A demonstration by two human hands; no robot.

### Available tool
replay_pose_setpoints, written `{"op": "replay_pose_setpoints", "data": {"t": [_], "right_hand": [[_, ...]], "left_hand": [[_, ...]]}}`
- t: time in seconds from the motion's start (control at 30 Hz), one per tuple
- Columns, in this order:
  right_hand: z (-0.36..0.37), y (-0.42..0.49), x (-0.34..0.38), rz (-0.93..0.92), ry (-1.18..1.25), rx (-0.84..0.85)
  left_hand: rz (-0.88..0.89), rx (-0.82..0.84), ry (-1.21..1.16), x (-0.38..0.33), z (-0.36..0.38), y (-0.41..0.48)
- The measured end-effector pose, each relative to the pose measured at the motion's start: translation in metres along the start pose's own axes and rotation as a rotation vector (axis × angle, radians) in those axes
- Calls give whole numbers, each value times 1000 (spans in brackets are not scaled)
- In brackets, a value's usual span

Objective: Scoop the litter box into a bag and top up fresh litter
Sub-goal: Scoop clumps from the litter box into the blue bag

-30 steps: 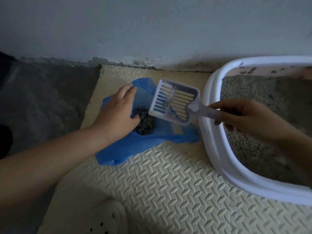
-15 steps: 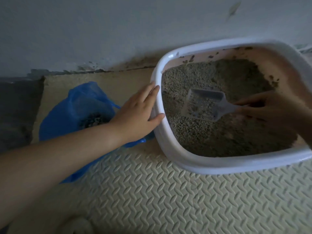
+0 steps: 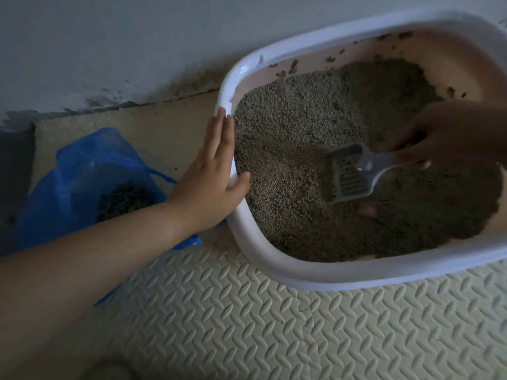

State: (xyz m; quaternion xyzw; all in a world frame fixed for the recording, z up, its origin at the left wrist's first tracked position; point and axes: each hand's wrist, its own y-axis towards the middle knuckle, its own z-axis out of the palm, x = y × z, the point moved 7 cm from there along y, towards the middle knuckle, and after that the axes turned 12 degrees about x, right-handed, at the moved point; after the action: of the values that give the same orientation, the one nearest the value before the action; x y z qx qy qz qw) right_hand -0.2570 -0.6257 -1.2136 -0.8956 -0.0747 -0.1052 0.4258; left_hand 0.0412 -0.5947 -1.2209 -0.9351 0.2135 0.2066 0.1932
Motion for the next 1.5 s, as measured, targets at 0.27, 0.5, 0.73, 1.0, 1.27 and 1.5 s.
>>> {"op": "replay_pose_setpoints", "data": {"t": [0.27, 0.5, 0.73, 1.0, 1.27, 1.5], "right_hand": [[13, 56, 91, -282, 44, -40], [55, 63, 58, -305, 492, -112], [68, 51, 54, -236, 628, -202], [61, 11, 38, -205, 647, -309], [60, -31, 27, -267, 1011, -503], [64, -46, 30, -279, 921, -590]], "left_hand": [[7, 46, -41, 1, 3, 1], [13, 40, -24, 1, 2, 2], [3, 48, 11, 2, 1, 1], [3, 56, 8, 3, -1, 0], [13, 74, 2, 3, -1, 0], [10, 86, 27, 4, -1, 1]]}}
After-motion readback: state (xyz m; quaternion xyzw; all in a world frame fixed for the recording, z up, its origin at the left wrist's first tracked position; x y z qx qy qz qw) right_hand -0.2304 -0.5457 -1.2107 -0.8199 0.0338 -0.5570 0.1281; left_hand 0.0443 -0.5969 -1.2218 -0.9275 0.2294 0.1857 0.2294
